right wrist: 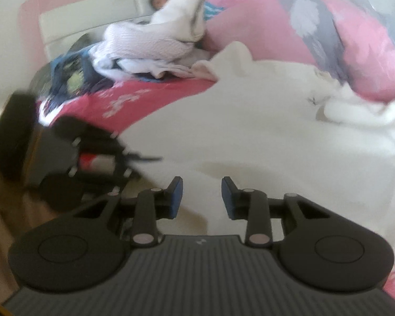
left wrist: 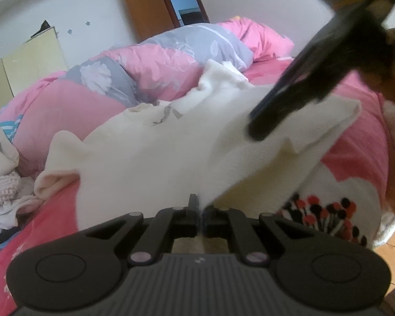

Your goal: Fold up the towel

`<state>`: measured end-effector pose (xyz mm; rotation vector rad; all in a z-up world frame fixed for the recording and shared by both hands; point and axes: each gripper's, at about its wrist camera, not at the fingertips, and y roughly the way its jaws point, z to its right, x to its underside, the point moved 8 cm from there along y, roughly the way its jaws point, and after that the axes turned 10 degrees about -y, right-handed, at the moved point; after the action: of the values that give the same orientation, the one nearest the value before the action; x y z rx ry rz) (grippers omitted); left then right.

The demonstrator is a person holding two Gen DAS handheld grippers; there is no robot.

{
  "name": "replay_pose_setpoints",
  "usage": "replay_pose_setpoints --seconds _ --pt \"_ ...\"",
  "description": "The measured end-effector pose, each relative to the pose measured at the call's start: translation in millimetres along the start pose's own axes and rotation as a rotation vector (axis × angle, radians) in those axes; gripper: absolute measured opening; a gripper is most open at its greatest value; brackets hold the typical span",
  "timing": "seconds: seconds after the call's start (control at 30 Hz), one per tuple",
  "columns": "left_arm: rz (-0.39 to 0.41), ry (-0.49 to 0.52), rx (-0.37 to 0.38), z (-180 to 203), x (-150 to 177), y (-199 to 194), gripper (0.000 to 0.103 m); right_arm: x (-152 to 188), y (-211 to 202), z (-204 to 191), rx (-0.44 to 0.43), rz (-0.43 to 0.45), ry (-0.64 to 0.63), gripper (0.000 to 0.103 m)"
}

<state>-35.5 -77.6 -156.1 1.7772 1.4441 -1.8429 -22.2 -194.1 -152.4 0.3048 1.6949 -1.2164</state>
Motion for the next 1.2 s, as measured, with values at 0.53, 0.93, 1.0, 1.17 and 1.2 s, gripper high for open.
replay_pose_setpoints --seconds 0.53,0.93,1.0,1.17,1.2 --pt "-0.039 -0.079 -0.208 -51 22 -31 0.008 17 35 4 -0.033 -0.047 0.170 0.030" --pt "-0.042 0.020 -0.246 -54 35 -30 0.008 18 40 -10 -0.051 -0.081 0.162 0.030" --pt "-0.048 0.023 -0.232 -53 37 -32 0.011 18 41 -12 -0.055 -0.086 0.162 0.030" --pt "-0.055 -0.089 -0.187 -67 36 -47 0.044 17 44 -17 -0.071 -0.086 0.163 0.030" --pt "-0.052 -0.130 -0.177 -73 35 -52 0.054 17 45 -18 -0.074 -0.087 0.164 0.030"
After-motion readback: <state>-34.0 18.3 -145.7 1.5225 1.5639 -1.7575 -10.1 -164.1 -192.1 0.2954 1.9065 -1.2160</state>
